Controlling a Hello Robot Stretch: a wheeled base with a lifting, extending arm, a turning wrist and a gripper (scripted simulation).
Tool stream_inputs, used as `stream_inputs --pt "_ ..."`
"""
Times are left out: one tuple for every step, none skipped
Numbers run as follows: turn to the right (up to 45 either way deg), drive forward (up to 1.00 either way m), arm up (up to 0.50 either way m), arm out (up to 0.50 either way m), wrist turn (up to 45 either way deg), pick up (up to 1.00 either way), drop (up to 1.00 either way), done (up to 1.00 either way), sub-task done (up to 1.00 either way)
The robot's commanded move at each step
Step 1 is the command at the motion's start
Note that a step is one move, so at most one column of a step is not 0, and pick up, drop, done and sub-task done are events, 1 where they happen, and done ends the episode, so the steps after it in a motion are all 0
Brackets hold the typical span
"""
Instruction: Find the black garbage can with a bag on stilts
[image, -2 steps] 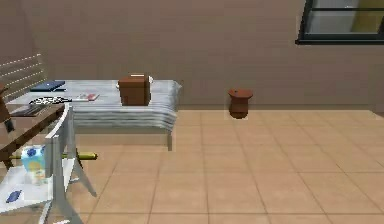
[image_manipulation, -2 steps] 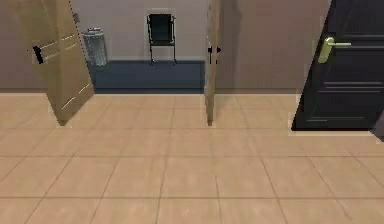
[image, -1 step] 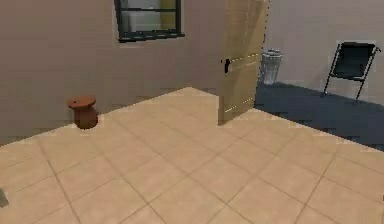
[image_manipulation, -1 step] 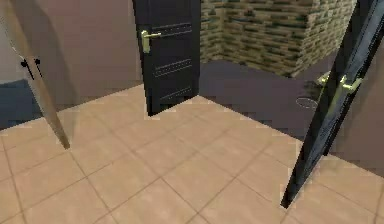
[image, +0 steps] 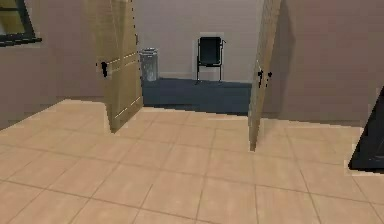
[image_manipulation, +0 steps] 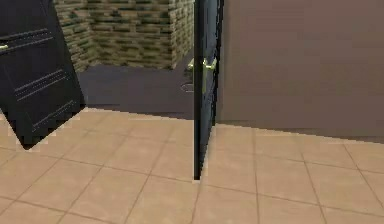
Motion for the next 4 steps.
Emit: stream_inputs --pt "0.0 1.00 0.00 0.00 0.0 0.00 0.00 0.00 0.00" --pt "6.0 0.00 0.00 0.00 0.0 0.00 0.00 0.00 0.00" --pt "0.0 0.75 0.00 0.00 0.0 0.00 0.00 0.00 0.00" --pt "6.0 0.00 0.00 0.00 0.0 0.00 0.00 0.00 0.00"
